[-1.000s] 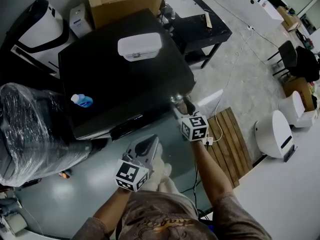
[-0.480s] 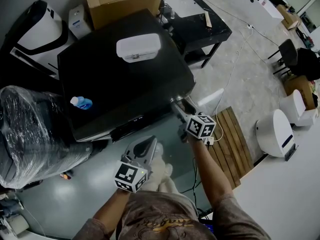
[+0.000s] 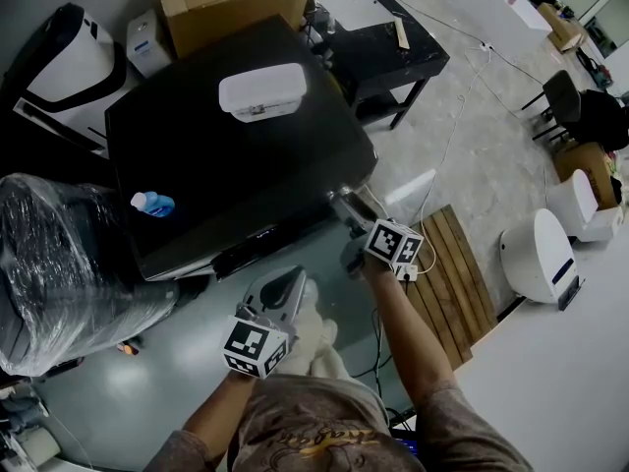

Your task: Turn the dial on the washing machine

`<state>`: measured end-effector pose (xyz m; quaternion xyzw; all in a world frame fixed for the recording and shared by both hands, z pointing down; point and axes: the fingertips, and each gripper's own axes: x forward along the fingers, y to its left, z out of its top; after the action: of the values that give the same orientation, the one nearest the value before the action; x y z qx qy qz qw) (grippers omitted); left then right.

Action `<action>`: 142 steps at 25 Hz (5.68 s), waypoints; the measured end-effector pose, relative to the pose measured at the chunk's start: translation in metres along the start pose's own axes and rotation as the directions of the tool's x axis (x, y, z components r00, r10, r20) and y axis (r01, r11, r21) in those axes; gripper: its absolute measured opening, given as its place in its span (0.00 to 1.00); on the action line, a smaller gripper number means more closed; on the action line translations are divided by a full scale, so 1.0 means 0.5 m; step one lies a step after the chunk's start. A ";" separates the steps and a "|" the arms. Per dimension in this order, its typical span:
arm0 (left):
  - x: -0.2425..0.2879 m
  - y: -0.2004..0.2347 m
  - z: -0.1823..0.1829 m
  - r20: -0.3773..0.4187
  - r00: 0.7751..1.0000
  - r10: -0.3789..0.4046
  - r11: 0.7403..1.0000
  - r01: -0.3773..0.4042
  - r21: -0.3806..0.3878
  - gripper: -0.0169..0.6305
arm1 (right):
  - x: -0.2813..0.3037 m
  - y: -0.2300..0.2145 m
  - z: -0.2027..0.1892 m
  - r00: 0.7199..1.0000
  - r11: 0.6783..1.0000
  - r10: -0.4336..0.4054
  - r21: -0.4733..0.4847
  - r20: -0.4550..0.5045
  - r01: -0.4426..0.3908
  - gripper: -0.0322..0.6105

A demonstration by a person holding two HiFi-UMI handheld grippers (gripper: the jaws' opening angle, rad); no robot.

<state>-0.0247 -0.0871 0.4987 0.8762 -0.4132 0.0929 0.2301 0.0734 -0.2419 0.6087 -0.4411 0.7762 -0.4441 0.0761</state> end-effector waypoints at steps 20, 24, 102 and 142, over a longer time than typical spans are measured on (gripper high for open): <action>-0.006 -0.004 -0.014 -0.010 1.000 -0.002 1.000 0.002 -0.012 0.01 | 0.003 0.017 -0.038 0.970 0.631 -0.228 -0.771 -0.087 0.080 0.47; -0.004 0.000 -0.013 -0.007 1.000 0.001 1.000 -0.002 -0.011 0.01 | 0.005 0.015 -0.033 0.970 0.615 -0.233 -0.783 -0.072 0.089 0.46; 0.000 -0.009 -0.024 -0.032 0.999 -0.007 1.000 0.007 -0.021 0.01 | 0.002 -0.006 -0.027 0.988 0.934 -0.102 -0.353 -0.118 0.054 0.46; 0.014 -0.139 0.246 0.086 0.958 -0.273 0.959 0.264 0.107 0.01 | -0.409 0.371 0.144 0.987 0.834 0.063 -0.550 0.147 0.029 0.25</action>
<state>0.0294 -0.1126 0.3705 0.9377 -0.2963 0.0365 0.1779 0.1181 -0.0927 0.3695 -0.4714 0.8663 -0.1647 0.0117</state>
